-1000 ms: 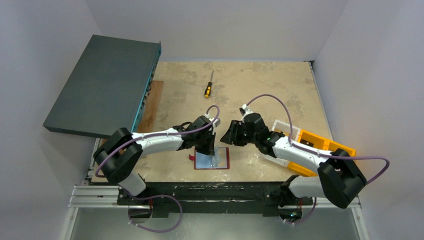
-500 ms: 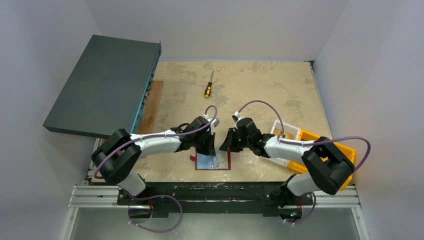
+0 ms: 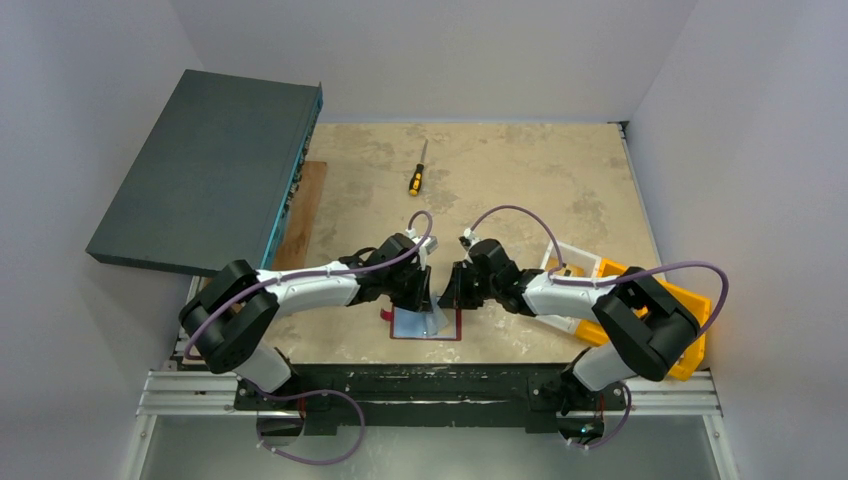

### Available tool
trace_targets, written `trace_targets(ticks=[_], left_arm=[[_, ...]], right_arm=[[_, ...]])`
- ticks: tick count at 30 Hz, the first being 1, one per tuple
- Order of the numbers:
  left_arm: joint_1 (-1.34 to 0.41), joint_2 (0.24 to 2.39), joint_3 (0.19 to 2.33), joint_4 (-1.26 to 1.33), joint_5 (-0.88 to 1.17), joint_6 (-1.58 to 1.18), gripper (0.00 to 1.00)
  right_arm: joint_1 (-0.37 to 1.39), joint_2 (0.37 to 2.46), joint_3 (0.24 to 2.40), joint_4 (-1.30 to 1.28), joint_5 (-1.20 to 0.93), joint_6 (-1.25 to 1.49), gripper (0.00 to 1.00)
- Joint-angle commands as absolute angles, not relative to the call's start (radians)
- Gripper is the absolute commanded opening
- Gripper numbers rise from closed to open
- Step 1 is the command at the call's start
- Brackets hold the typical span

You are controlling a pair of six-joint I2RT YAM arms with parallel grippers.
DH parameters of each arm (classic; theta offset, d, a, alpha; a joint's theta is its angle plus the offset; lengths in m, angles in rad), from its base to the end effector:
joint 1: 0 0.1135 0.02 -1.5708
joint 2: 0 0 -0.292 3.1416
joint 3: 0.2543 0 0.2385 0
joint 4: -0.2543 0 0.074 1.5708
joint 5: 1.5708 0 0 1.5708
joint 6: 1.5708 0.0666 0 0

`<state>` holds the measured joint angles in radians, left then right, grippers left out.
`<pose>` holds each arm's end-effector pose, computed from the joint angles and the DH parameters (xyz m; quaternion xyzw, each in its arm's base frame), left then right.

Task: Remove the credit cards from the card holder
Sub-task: Remove the credit card from the card holder.

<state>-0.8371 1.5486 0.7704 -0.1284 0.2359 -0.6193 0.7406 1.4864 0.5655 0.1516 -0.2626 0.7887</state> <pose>0.1930 -0.2374 0.1769 0.1402 0.9291 -0.2985 0.1676 0.1966 0.2032 0.1608 -0.0291 0.9138 0.3547 0.1956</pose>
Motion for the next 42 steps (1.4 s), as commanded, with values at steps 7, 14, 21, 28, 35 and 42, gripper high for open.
trace_targets(ticks=[7,14,21,28,35,42], left_arm=[[-0.828,1.403,0.783,-0.233,0.156,-0.637,0.27],[-0.828,1.285,0.811,-0.482,-0.017,-0.682,0.29],[-0.828,1.217,0.811,-0.547,-0.02,-0.687,0.29],[-0.828,1.209,0.808,-0.54,0.037,-0.691,0.29],[-0.828,1.248,0.816,-0.471,0.131,-0.715,0.29],[-0.835,1.332,0.871,-0.448,0.159,-0.68,0.31]], right_arm=[[0.756,1.475,0.585,0.176,-0.343,0.763,0.0],[0.794,1.507,0.632,0.171,-0.351,0.771,0.0],[0.836,1.593,0.693,0.179,-0.333,0.787,0.0],[0.854,1.658,0.73,0.153,-0.276,0.811,0.0],[0.854,1.501,0.753,0.048,-0.156,0.812,0.13],[0.851,1.302,0.738,-0.15,0.147,0.89,0.48]])
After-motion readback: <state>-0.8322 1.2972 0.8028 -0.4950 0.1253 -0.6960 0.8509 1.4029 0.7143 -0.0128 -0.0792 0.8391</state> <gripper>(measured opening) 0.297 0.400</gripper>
